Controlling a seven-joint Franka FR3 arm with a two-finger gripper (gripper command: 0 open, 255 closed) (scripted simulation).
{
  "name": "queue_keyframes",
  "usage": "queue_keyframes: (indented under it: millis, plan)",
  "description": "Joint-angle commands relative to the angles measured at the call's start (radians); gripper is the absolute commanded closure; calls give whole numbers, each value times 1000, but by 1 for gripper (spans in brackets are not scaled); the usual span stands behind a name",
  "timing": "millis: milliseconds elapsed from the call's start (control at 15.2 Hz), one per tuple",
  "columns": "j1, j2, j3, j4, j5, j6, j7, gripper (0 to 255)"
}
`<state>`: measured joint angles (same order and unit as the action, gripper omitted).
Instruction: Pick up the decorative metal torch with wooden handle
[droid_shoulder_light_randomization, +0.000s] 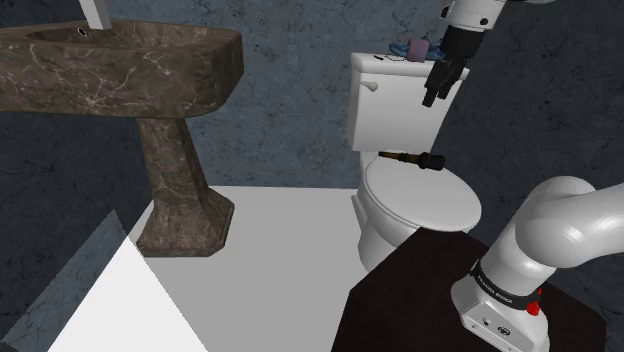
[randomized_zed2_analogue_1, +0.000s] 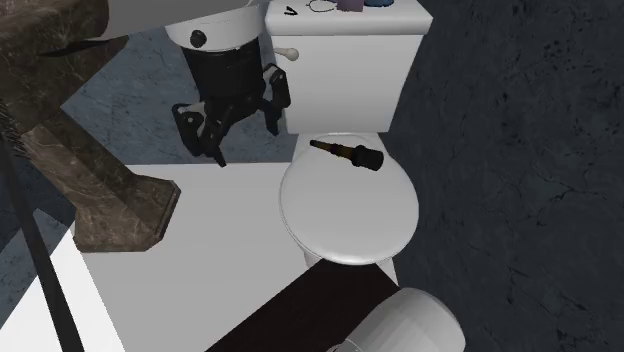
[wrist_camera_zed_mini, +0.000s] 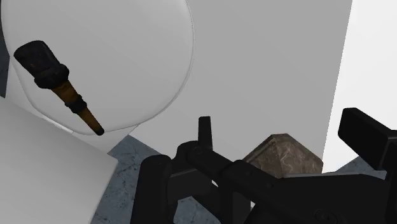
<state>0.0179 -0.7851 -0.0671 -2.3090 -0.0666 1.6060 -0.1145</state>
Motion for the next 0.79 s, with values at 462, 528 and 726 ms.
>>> queue_keyframes:
  millis: [462, 528, 726]
  plan:
    - [-24, 124, -148, -30, -61, 123, -165, 0]
    - [-27, 147, -168, -30, -67, 141, -188, 0]
    - [-32, 224, -231, -20, -81, 194, -260, 0]
